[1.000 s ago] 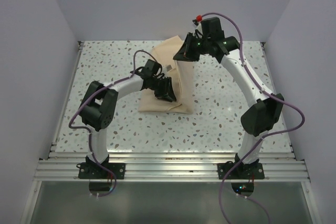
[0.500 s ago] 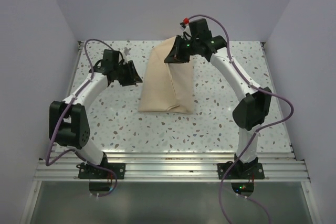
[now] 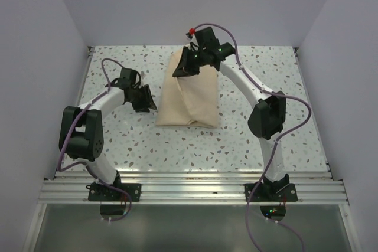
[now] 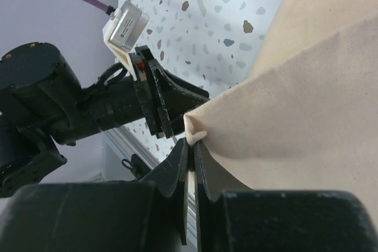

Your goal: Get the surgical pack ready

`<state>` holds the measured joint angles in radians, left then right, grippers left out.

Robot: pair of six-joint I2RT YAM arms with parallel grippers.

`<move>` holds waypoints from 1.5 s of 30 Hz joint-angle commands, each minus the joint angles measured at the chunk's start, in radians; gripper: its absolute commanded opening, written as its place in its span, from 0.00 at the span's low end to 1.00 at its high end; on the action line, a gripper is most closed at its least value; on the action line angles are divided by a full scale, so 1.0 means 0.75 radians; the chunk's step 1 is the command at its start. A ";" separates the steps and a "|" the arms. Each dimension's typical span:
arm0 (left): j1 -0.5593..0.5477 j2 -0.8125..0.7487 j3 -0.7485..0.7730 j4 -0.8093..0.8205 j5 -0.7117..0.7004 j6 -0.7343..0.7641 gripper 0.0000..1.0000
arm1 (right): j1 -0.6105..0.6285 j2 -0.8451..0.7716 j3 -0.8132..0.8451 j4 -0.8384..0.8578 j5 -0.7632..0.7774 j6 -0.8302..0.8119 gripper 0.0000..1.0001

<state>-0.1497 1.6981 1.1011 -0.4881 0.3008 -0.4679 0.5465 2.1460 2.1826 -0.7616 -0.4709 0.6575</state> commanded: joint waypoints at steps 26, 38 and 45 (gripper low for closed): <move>0.016 0.047 -0.092 0.170 0.112 -0.029 0.43 | 0.120 0.293 0.350 0.115 -0.018 0.140 0.00; 0.016 0.035 -0.112 0.170 0.114 -0.031 0.43 | 0.126 0.393 0.348 0.218 -0.002 0.195 0.00; 0.026 -0.122 -0.122 0.084 -0.120 -0.012 0.44 | 0.128 0.458 0.332 0.267 0.004 0.216 0.02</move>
<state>-0.1440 1.6955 1.0111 -0.4152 0.2989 -0.4797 0.6308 2.4825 2.4016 -0.6415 -0.4625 0.7937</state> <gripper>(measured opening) 0.437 0.058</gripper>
